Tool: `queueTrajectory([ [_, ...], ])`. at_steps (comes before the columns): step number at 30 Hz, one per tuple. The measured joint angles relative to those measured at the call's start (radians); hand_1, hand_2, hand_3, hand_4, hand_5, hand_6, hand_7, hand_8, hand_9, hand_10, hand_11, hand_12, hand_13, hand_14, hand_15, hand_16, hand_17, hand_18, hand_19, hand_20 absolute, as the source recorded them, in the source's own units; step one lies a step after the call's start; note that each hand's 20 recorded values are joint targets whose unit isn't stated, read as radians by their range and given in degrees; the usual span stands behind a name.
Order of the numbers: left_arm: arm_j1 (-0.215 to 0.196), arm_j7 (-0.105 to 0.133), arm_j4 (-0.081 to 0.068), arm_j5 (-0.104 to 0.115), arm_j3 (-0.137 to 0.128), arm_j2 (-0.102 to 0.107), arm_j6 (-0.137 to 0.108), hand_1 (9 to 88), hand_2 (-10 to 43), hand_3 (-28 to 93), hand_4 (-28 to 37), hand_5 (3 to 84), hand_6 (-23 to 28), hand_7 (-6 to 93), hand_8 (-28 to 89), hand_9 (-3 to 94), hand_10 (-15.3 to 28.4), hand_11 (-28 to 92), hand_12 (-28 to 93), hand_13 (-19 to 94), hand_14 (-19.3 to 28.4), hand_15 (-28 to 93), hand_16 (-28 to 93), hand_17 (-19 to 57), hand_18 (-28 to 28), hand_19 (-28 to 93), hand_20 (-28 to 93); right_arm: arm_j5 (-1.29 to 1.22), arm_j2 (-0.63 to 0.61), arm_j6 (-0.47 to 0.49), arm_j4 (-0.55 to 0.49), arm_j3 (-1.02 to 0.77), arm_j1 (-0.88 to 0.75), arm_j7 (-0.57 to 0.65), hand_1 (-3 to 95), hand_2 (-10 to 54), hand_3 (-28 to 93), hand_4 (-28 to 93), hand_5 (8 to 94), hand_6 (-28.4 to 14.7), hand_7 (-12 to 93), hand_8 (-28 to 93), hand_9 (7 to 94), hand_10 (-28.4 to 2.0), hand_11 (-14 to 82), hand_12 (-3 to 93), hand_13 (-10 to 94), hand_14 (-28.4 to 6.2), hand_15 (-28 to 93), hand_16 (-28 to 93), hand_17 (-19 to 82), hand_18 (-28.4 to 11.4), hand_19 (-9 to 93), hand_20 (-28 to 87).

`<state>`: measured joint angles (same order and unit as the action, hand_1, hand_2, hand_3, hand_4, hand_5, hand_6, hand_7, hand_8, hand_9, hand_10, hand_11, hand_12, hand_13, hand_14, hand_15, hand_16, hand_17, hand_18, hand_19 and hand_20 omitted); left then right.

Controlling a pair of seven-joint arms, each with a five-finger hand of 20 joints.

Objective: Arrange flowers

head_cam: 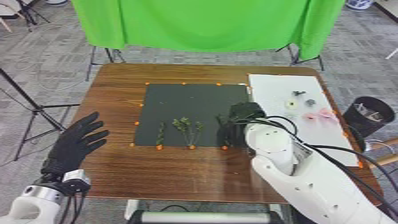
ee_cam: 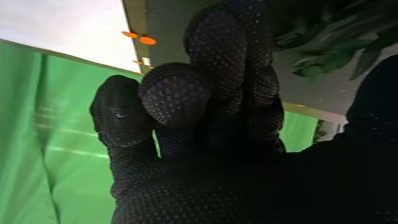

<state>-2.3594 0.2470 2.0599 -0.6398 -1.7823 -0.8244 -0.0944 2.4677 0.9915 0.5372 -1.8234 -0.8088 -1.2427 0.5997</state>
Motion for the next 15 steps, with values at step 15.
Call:
queueTrajectory([
  [15, -0.007, 0.008, 0.003, 0.002, -0.004, 0.001, -0.003, 25.0, -3.3, 70, -24.0, 27.6, 3.2, 20.7, -11, 23.8, 12.1, 23, 16, 21, 15.8, 38, -1, -8.4, 22.7, 48, 11, -0.292, -0.073, -0.151, -0.059, -0.235, -0.082, 0.023, 6.5, 2.8, 70, -24, 69.3, -2.9, 24, -10, 82.1, -11.5, 46.5, 35.2, 75, -8.6, 74, 32, 43, -22.9, 93, 61],
])
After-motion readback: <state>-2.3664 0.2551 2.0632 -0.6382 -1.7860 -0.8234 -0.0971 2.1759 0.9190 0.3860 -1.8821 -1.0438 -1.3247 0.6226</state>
